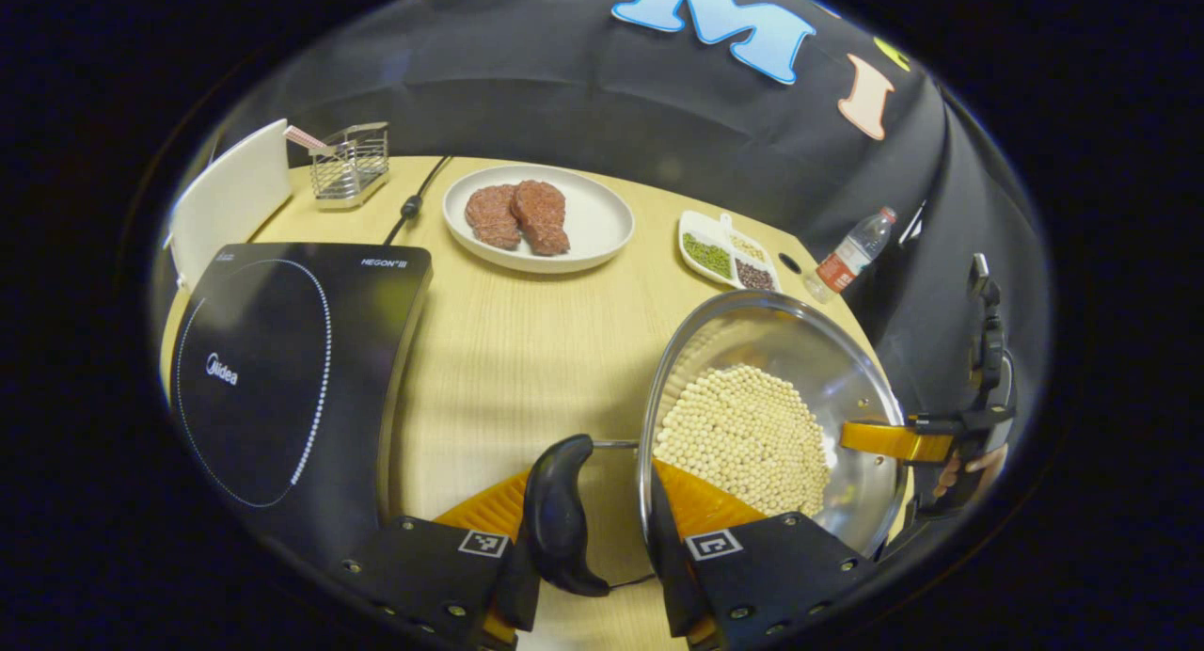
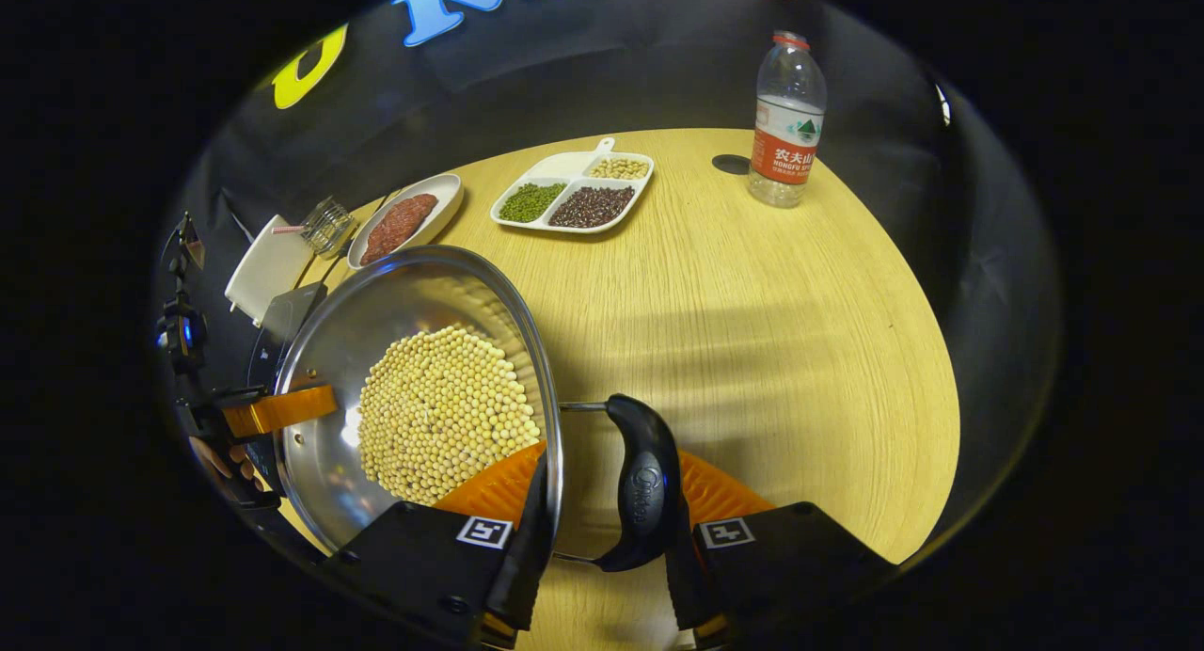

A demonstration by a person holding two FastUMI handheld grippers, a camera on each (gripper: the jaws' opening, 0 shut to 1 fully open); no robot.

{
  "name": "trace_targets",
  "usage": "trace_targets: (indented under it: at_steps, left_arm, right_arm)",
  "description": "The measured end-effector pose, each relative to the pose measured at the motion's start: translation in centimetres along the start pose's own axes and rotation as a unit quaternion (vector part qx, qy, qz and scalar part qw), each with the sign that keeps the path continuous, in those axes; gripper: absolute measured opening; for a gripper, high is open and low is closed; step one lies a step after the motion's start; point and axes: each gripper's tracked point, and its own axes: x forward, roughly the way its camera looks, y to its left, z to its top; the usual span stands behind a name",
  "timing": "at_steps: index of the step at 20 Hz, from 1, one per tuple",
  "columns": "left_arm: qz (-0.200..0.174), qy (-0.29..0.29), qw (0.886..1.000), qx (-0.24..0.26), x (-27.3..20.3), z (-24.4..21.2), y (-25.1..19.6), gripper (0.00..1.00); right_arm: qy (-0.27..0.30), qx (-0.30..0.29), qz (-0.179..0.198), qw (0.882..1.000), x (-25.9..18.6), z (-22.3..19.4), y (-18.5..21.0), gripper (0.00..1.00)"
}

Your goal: First push the handle of the pot to place it horizontally, then grasp the pot with both hands and set it on the induction cooktop.

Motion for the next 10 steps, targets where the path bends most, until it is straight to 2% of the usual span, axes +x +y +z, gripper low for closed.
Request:
trace_targets:
  at_steps: [1, 3, 5, 6, 7, 10]
  left_arm:
    - [-0.002, 0.001, 1.000, -0.002, -0.8, -0.2, -0.1, 0.53]
    - [-0.003, 0.002, 1.000, -0.003, -2.7, -0.7, -0.3, 0.56]
    - [-0.004, -0.002, 1.000, -0.002, -4.7, -1.0, -0.3, 0.53]
    - [-0.005, -0.002, 1.000, -0.002, -5.8, -1.3, -0.2, 0.56]
    - [-0.005, -0.002, 1.000, -0.003, -7.0, -1.8, 0.0, 0.53]
    - [-0.002, -0.003, 1.000, -0.004, -10.3, -2.9, 0.9, 0.53]
  right_arm:
    - [-0.003, 0.001, -0.001, 1.000, -0.7, -0.2, 0.1, 0.58]
    - [-0.008, -0.001, -0.004, 1.000, -2.5, -0.8, 0.7, 0.55]
    - [-0.011, -0.001, -0.006, 1.000, -4.0, -1.7, 1.5, 0.58]
    - [-0.011, 0.001, -0.006, 1.000, -4.9, -2.2, 2.0, 0.58]
    - [-0.012, 0.003, -0.007, 1.000, -5.5, -2.6, 2.6, 0.55]
    - [-0.026, 0.004, -0.011, 1.000, -8.2, -4.0, 4.6, 0.54]
